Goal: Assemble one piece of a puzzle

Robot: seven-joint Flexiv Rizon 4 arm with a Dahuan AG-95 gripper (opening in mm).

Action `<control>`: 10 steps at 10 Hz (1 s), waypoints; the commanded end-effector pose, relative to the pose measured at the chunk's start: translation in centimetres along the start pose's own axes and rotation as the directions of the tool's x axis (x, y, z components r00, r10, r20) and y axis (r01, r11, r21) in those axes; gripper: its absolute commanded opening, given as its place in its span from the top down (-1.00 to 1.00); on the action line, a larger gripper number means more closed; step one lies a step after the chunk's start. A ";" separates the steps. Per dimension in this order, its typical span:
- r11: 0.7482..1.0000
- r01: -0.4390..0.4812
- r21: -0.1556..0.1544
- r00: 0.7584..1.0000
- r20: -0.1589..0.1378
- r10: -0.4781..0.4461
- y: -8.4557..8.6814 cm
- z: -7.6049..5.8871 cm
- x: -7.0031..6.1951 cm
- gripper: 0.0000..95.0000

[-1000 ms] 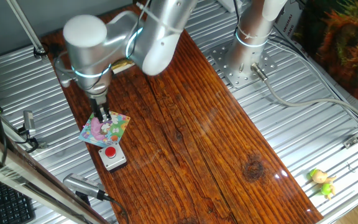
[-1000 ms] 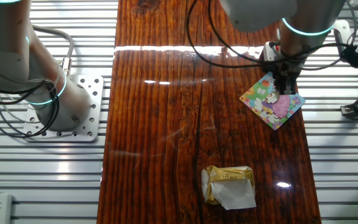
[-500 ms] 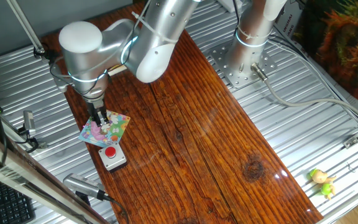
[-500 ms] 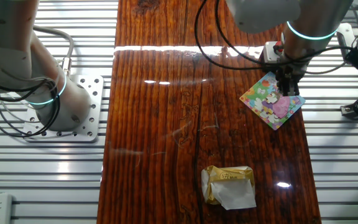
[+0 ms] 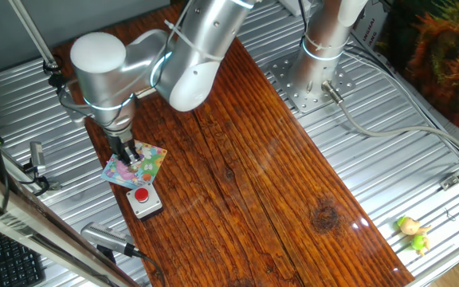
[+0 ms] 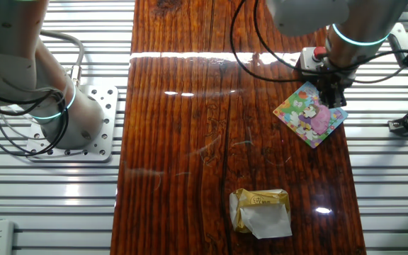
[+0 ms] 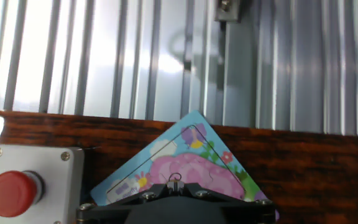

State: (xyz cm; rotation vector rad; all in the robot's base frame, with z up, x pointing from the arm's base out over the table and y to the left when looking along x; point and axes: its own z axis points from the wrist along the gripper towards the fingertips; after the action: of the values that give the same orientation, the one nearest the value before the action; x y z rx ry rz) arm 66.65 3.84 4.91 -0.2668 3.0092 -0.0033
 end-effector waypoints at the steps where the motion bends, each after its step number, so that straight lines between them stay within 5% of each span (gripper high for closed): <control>1: 0.995 0.096 -0.001 0.995 -0.001 -0.096 -0.1 1.3 0.3 1.00; 10: 0.991 0.132 -0.008 0.989 -0.060 -0.132 -0.2 2.1 0.7 1.00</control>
State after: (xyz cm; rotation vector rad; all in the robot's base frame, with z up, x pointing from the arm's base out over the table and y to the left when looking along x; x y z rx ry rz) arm 66.27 3.53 2.70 -0.4763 3.0395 -0.0199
